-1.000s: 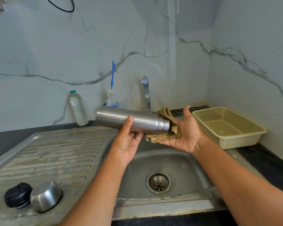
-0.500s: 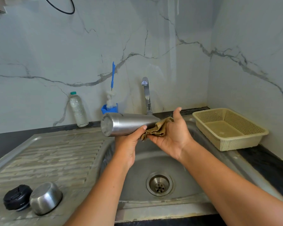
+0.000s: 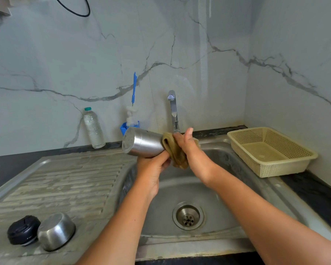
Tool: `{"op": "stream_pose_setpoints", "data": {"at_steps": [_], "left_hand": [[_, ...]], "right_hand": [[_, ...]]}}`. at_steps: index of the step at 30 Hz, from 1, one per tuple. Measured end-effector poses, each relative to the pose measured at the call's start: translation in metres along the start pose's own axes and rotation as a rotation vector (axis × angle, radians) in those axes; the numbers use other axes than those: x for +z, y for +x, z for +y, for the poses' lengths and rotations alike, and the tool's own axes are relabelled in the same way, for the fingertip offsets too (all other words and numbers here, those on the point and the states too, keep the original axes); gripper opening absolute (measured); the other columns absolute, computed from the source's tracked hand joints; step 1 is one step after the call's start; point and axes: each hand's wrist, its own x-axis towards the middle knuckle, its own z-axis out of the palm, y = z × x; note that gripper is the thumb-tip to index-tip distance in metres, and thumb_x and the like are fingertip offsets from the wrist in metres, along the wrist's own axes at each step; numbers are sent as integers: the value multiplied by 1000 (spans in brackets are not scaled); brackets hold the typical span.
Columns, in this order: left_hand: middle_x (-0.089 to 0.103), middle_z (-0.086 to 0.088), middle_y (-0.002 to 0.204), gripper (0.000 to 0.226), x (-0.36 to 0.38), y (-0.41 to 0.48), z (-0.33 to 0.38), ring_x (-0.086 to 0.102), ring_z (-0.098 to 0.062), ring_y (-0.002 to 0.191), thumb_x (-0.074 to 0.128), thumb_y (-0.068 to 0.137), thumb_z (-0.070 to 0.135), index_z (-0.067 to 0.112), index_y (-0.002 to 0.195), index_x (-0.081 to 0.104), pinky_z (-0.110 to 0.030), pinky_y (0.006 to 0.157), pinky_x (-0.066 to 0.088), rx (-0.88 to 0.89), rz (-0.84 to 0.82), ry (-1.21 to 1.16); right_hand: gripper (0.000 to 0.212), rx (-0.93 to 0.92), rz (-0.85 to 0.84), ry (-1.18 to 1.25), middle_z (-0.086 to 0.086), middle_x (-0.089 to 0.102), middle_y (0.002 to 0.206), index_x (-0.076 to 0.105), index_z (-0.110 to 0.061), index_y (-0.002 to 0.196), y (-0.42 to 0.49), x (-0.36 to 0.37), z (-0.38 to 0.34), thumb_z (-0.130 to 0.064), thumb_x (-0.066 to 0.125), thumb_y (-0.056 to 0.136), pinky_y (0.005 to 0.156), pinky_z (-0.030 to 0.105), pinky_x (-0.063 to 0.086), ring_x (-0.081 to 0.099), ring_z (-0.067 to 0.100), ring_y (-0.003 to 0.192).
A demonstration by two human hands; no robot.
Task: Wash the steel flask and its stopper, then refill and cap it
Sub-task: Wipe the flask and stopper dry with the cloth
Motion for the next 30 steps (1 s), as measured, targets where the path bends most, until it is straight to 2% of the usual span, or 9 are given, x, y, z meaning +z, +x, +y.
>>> {"op": "stream_pose_setpoints", "data": {"at_steps": [3, 6, 9, 11, 13, 18, 22, 26, 30], "left_hand": [[78, -9, 113, 39, 0, -2, 3, 73, -24, 112, 80, 85, 2, 12, 121, 70, -42, 95, 59, -36, -79, 11], [80, -1, 107, 41, 1, -6, 5, 75, -17, 106, 81, 83, 6, 18, 118, 66, -41, 93, 58, -62, -146, 62], [78, 1, 116, 58, 1, -7, 6, 74, -19, 110, 88, 74, 17, 23, 125, 61, -42, 93, 59, -98, -148, 40], [74, -2, 124, 63, 0, -5, 6, 72, -19, 113, 90, 73, 20, 26, 128, 60, -38, 88, 60, -127, -136, -13], [74, -4, 126, 64, 0, -4, 7, 72, -20, 114, 83, 72, 25, 26, 131, 59, -32, 82, 60, -151, -124, -91], [71, -10, 131, 67, 3, -3, 10, 69, -22, 120, 84, 78, 29, 20, 138, 56, -25, 76, 61, -190, -65, -315], [65, -15, 141, 77, 1, 6, 4, 65, -25, 127, 86, 77, 14, 12, 146, 52, -29, 85, 62, -144, 18, -405], [69, -14, 135, 75, 0, 10, -4, 69, -27, 121, 86, 75, 4, 9, 143, 55, -44, 104, 56, -57, 39, -291], [74, -7, 127, 79, -3, 8, -5, 69, -22, 121, 92, 67, 16, 15, 138, 58, -42, 106, 53, 56, 11, -58]], "right_hand": [[95, -31, 44, -180, -7, 50, 149, 52, -41, 144, -1, -14, 1, -91, 0, 82, 117, 40, 29, 40, 14, 142], [111, 113, 42, -199, -10, 29, 166, 32, -39, 158, 0, -28, 0, -100, 3, 71, 126, 44, 17, 23, 14, 154], [107, 219, -34, 18, -7, 36, 162, 39, -29, 158, -2, -44, -1, -94, 7, 78, 119, 32, 23, 34, 13, 149], [110, 248, -142, 229, 5, 59, 146, 59, -21, 144, -2, -53, 2, -93, 7, 80, 116, 40, 36, 56, 23, 135], [115, 280, -216, 464, 18, 67, 133, 65, -12, 136, -1, -58, 5, -94, 7, 80, 111, 54, 44, 64, 37, 125], [123, 310, -275, 930, 34, 56, 138, 49, -2, 145, -1, -63, 12, -98, 14, 76, 98, 67, 49, 57, 53, 126], [125, 296, -139, 1152, 41, 56, 134, 47, 6, 142, 6, -48, 16, -97, 20, 77, 100, 67, 47, 57, 56, 123], [121, 293, -108, 1263, 39, 57, 133, 47, 10, 141, 5, -30, 10, -93, 27, 81, 100, 65, 48, 59, 53, 123], [112, 307, -140, 1289, 38, 59, 132, 49, 11, 138, 1, -21, 4, -87, 32, 87, 104, 57, 51, 61, 50, 123]]}}
